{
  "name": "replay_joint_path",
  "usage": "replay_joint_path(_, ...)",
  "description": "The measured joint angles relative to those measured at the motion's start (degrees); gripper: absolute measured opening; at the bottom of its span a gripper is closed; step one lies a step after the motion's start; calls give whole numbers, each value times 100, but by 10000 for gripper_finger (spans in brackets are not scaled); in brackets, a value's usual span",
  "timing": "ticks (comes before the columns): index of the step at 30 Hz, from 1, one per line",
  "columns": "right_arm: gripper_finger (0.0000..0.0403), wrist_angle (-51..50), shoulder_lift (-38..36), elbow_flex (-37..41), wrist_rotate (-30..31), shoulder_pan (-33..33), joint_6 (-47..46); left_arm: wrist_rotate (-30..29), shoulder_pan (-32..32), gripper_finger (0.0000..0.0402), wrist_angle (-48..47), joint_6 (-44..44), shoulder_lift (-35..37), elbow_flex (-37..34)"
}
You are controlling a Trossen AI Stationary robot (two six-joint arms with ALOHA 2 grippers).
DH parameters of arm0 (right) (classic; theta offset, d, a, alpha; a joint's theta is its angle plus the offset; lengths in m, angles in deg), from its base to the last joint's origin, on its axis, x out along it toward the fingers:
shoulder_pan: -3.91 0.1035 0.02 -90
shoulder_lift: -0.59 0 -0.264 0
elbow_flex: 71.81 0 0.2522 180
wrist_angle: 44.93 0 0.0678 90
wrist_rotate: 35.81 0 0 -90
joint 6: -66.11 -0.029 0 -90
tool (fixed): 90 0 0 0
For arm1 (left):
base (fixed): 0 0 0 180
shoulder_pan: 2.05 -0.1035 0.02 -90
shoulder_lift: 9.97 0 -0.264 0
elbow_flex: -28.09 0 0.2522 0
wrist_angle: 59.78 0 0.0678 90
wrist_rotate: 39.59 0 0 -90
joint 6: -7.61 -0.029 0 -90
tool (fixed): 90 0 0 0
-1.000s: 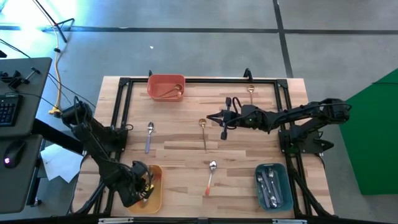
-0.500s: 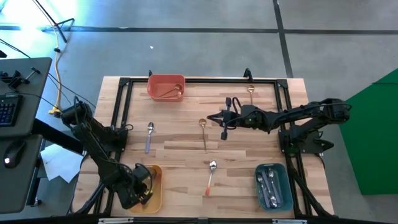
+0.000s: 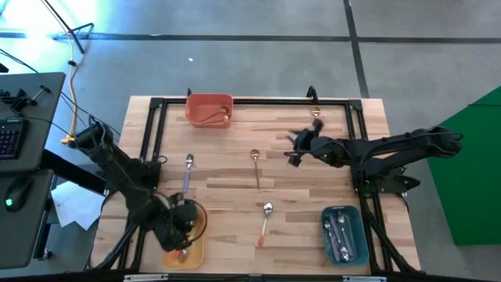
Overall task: Sort silverware by color (type)
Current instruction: Put the bottom gold spoon into the orange bin
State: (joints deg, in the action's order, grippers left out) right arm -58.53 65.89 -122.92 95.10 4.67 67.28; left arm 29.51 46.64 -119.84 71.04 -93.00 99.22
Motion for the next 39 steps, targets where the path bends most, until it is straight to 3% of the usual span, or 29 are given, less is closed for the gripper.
replay_joint_path(3,103,-1034,-169,0,710,-62,-757,-599,-427,62,67,-1120,20,-2)
replay_joint_path(7,109,-2134,-282,0,740,-358,-1926,-1043,-1066,31,1082,-2735,30,-244)
replay_joint_path(9,110,-2533,-281,0,701,-564,-2288,-766,-1440,14,2009,-3567,27,-547)
replay_joint_path(13,110,-2740,-223,0,226,-1070,-2574,431,-2255,4,3937,-4491,27,-1345)
replay_joint_path(17,110,-2488,-73,0,-564,-1497,-2609,1342,-2945,2,5343,-4782,27,-1979)
replay_joint_path(25,110,-1030,1032,0,-1902,-1519,-2683,1603,-3719,1,7140,-5524,25,-2730)
replay_joint_path(34,110,1192,2525,-26,-2630,-930,-2930,1961,-4463,1,9134,-5603,23,-3503)
replay_joint_path(39,120,1279,3186,-530,-2719,-778,-2754,2083,-4734,1,10197,-5771,23,-3972)
